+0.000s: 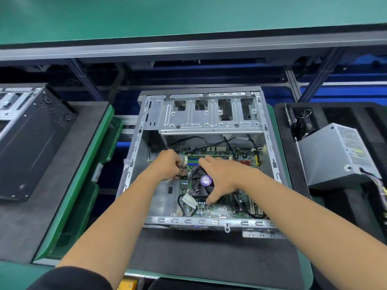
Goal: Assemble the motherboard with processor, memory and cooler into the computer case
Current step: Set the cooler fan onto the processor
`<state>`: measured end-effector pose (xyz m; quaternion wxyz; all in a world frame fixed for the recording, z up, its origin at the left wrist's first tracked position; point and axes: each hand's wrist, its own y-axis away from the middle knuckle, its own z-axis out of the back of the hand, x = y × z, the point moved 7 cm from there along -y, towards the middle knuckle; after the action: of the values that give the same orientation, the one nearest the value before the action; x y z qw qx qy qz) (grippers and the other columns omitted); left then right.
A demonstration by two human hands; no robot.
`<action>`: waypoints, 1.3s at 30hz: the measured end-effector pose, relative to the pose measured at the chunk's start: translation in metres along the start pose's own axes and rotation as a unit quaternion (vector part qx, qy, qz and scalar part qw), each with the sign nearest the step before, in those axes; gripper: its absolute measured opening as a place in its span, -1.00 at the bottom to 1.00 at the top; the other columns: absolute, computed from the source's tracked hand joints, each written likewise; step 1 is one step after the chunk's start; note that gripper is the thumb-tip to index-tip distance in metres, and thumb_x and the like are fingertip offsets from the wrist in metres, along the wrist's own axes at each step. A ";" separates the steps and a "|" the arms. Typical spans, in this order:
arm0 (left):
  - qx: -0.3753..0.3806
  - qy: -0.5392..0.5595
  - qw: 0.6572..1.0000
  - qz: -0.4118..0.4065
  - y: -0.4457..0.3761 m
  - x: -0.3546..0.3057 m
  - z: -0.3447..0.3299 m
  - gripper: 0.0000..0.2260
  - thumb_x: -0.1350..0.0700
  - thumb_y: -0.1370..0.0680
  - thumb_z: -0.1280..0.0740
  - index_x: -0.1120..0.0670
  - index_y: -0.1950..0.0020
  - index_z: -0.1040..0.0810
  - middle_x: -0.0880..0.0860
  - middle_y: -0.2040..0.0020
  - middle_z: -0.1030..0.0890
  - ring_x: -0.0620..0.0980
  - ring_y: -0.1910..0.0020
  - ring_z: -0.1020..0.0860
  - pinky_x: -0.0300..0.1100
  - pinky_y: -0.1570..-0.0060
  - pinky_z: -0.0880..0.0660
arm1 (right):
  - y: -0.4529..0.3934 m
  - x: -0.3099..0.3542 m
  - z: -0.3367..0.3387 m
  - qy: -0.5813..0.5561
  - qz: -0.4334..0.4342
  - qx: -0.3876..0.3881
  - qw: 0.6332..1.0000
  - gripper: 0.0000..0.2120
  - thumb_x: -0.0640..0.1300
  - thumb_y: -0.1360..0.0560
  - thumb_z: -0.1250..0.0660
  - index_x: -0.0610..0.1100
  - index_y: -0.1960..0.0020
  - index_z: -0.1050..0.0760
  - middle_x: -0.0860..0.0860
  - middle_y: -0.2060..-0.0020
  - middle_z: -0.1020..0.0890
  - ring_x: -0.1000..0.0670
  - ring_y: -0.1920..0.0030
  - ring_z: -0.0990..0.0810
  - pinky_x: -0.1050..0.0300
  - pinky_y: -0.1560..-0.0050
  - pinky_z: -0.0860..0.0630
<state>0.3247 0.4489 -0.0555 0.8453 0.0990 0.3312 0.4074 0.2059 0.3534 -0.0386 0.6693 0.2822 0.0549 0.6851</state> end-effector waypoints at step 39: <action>-0.004 -0.153 0.987 -0.054 0.002 -0.010 -0.010 -0.68 0.22 -0.42 -0.40 0.08 0.44 -0.33 0.00 0.45 -0.34 -0.07 0.51 -0.26 -0.23 0.53 -0.15 | 0.001 0.001 0.001 0.003 -0.004 0.004 1.000 -0.01 0.27 -0.22 -0.54 -0.08 -0.42 -0.08 -0.08 -0.40 -0.24 -0.13 -0.31 -0.38 0.06 0.02 -0.35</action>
<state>0.3128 0.4420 -0.0575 0.9072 0.1384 0.2014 0.3424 0.2055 0.3538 -0.0370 0.6704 0.2830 0.0607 0.6833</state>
